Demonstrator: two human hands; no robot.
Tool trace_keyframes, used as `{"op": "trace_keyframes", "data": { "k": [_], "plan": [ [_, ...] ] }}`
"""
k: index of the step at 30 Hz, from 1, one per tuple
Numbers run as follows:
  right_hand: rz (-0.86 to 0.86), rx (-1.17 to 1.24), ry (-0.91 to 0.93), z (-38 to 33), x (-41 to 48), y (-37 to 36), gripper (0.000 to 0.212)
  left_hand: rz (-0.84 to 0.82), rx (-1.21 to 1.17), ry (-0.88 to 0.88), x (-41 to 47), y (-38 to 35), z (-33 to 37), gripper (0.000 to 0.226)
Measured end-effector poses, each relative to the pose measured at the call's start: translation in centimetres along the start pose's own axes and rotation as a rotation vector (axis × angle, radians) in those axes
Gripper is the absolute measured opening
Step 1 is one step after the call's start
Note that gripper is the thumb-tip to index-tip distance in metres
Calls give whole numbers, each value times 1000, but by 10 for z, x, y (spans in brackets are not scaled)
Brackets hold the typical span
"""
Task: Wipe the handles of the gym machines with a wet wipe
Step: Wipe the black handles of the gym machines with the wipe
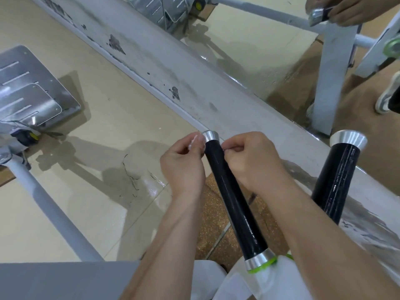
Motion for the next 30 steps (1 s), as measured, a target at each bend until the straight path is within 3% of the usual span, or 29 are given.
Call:
{"op": "trace_keyframes", "data": {
  "k": [3, 5, 8, 11, 15, 18, 20, 25, 27, 30],
  "plan": [
    [4, 0, -9, -1, 1, 0, 22, 84, -82, 71, 6, 11, -8, 13],
    [0, -7, -14, -1, 3, -1, 20, 53, -48, 103, 6, 9, -10, 8],
    [-6, -23, -21, -3, 5, 0, 18, 9, 48, 173, 2, 9, -15, 25],
    [9, -31, -37, -4, 5, 3, 17, -102, 90, 249, -3, 9, -14, 28],
    [-4, -23, -58, -4, 5, 2, 18, -31, 105, 156, 8, 8, -1, 18],
    [-14, -12, -55, -4, 5, 2, 16, -65, 275, 84, 2, 6, -1, 38],
    [-23, 7, -48, -4, 4, 3, 17, -119, 312, 94, -8, 10, -2, 38],
    [-44, 130, -107, 0, 2, 4, 18, -12, 98, 183, 1, 9, -2, 19],
    [-71, 196, -133, 2, 2, 2, 17, 15, 70, 211, 1, 7, -5, 26],
    [-119, 300, -204, 5, 1, 0, 19, -73, 124, 283, -15, 12, -13, 34]
  ]
}}
Point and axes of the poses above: each hand's wrist, its own x-axis towards the middle knuckle, its own y-axis out of the back of the hand, z = x × y, the point moved 7 cm from there along x, towards the middle knuckle, and after that the axes turned 12 degrees about -x, right-handed, at the moved point
